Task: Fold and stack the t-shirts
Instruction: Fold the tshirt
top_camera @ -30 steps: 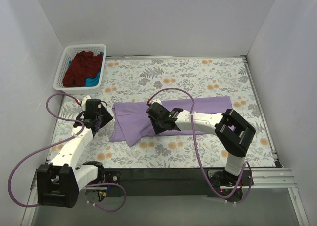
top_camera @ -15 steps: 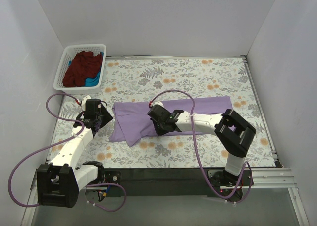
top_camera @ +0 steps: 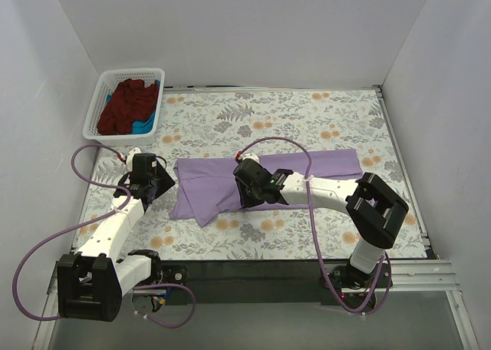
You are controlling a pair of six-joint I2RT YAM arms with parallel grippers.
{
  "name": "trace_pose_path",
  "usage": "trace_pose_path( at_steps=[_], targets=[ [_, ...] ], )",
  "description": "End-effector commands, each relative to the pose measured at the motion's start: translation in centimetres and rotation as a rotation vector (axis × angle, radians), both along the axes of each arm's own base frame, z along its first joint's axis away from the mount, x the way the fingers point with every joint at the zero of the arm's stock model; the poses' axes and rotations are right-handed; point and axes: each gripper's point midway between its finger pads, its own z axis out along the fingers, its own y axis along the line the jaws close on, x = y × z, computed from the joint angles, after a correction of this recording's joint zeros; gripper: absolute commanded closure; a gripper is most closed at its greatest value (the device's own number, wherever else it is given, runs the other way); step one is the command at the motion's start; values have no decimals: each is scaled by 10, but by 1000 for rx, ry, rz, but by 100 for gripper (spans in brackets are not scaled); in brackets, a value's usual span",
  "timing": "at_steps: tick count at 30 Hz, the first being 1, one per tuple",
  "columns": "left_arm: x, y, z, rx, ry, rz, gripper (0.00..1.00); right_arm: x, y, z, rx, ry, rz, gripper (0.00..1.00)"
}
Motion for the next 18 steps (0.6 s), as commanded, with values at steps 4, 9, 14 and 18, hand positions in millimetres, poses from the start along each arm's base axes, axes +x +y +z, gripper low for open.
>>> trace_pose_path(
  at_steps=[4, 9, 14, 18],
  targets=[
    [11, -1, 15, 2, -50, -8, 51, 3, 12, 10, 128, 31, -61, 66],
    [11, -1, 14, 2, -50, -8, 51, 2, 13, -6, 140, 76, -77, 67],
    [11, -1, 15, 3, -53, -9, 51, 1, 14, -13, 162, 102, -77, 69],
    [11, -1, 15, 2, -53, -10, 51, 0, 14, -17, 163, 115, -74, 72]
  ],
)
